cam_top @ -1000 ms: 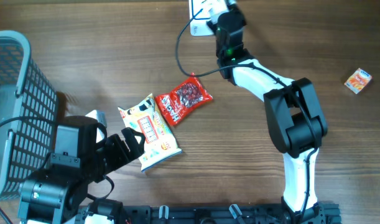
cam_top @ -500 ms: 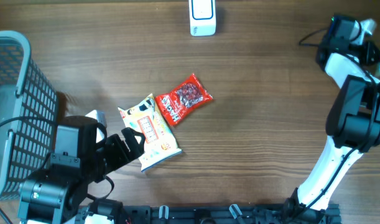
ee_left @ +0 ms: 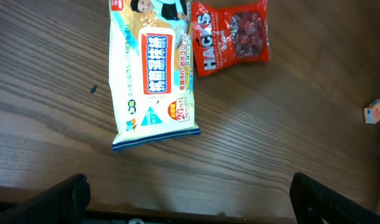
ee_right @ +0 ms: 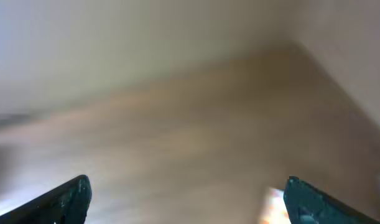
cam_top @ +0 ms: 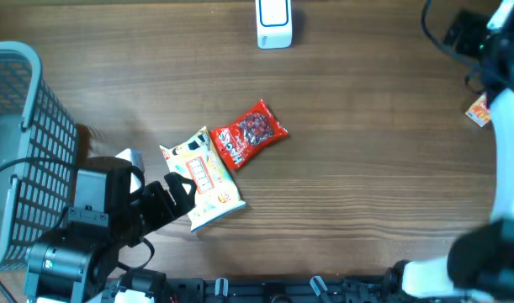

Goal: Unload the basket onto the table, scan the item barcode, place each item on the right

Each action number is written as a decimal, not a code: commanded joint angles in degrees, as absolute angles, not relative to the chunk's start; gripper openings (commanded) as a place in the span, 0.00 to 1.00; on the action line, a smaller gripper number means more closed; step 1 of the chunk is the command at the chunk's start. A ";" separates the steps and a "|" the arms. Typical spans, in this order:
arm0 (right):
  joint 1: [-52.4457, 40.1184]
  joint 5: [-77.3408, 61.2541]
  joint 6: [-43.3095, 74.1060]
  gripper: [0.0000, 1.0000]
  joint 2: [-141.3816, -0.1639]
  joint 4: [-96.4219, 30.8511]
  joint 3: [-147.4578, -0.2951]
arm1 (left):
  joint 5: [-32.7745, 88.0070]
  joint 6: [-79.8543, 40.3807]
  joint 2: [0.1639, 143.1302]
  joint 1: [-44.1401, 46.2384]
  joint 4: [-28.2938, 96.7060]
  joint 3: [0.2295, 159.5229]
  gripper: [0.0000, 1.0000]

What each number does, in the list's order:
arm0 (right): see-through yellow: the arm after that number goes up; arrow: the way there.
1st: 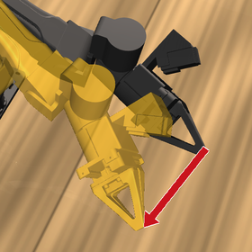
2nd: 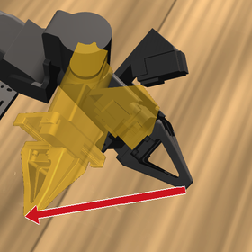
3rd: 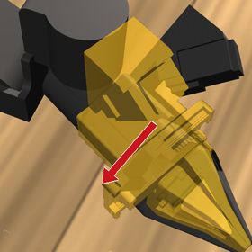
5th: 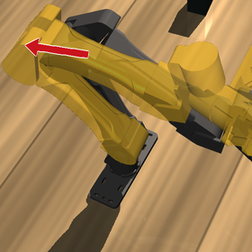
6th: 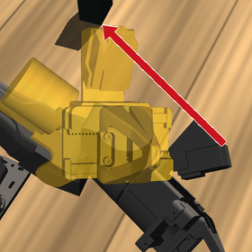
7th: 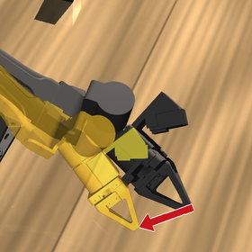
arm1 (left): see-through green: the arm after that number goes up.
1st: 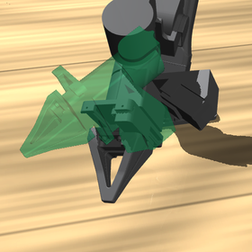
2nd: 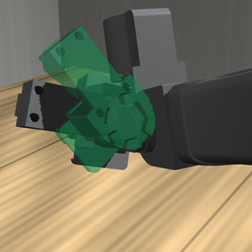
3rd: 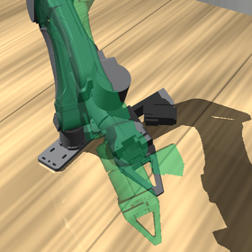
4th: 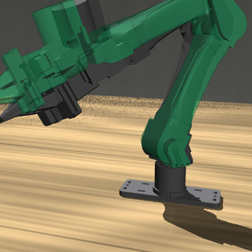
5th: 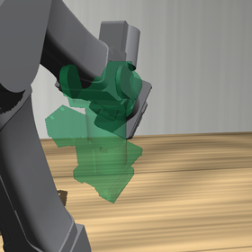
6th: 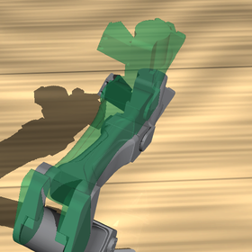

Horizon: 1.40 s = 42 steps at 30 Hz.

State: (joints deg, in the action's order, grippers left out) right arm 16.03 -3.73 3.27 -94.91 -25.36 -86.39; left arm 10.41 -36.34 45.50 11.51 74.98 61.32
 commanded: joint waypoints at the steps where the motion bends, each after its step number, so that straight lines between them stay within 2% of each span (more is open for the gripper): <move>1: 14.96 -48.27 4.71 1.00 -88.05 -28.18 -86.74 | 10.66 -36.67 45.39 11.33 74.83 61.43 1.00; 3: 12.64 -56.82 4.69 1.00 -88.31 -34.68 -86.26 | 10.66 -36.67 45.39 11.33 74.83 61.43 1.00; 5: 8.58 -54.92 4.67 1.00 -89.21 -37.98 -83.68 | 10.66 -36.67 45.39 11.33 74.83 61.43 1.00; 8: -1.54 -47.31 4.73 1.00 -92.42 -35.03 -77.93 | 10.66 -36.67 45.39 11.33 74.83 61.43 1.00; 10: -9.04 -42.04 9.04 1.00 -96.49 -28.97 -75.81 | 10.66 -36.67 45.39 11.33 74.83 61.43 1.00; 11: -13.69 -38.28 12.29 0.93 -100.14 -24.97 -75.72 | 10.66 -36.67 45.39 11.33 74.83 61.43 1.00; 13: -19.68 -32.27 16.73 0.62 -105.54 -19.09 -75.72 | 10.68 -36.67 45.39 11.33 74.83 61.43 1.00; 14: -23.33 -26.96 19.11 0.32 -109.03 -16.03 -75.72 | 10.66 -36.67 45.39 11.33 74.83 61.43 1.00; 16: -27.05 -22.48 20.12 0.07 -112.68 -13.39 -75.72 | 10.68 -36.67 45.39 11.33 74.83 61.43 1.00; 19: -31.99 -19.35 19.97 0.04 -117.56 -10.98 -75.72 | 10.66 -36.67 45.39 11.33 74.83 61.43 1.00; 22: -34.24 -7.64 21.58 0.04 -119.26 -14.00 -75.72 | 10.66 -36.67 45.39 11.33 74.81 61.43 1.00; 26: -32.86 -7.01 26.52 0.04 -118.52 -25.06 -76.20 | 10.66 -36.67 45.39 11.33 74.83 61.43 1.00; 30: -32.12 -6.37 26.59 0.04 -110.98 -47.70 -77.65 | 10.66 -36.67 45.39 11.33 74.83 61.43 1.00; 32: -32.18 -6.37 25.93 0.04 -105.36 -54.28 -77.65 | 10.66 -36.67 45.39 11.33 74.81 61.43 1.00; 33: -31.94 -6.11 24.69 0.09 -101.47 -56.10 -77.65 | 10.66 -36.67 45.39 11.33 74.83 61.43 1.00; 34: -31.16 -6.09 22.15 0.38 -96.66 -56.66 -77.65 | 10.66 -36.67 45.39 11.33 74.83 61.43 1.00; 35: -29.93 -4.71 21.04 1.00 -92.05 -56.42 -77.65 | 10.68 -36.67 45.39 11.33 74.83 61.43 1.00; 38: -23.24 -5.78 23.11 1.00 -82.26 -56.23 -77.65 | 10.66 -36.67 45.39 11.33 74.83 61.43 1.00; 39: -18.31 -7.29 22.87 1.00 -78.41 -56.53 -77.65 | 10.66 -36.67 45.39 11.33 74.83 61.43 1.00; 42: -9.39 -7.27 22.48 1.00 -74.61 -58.72 -77.62 | 10.66 -36.67 45.39 11.33 74.81 61.43 1.00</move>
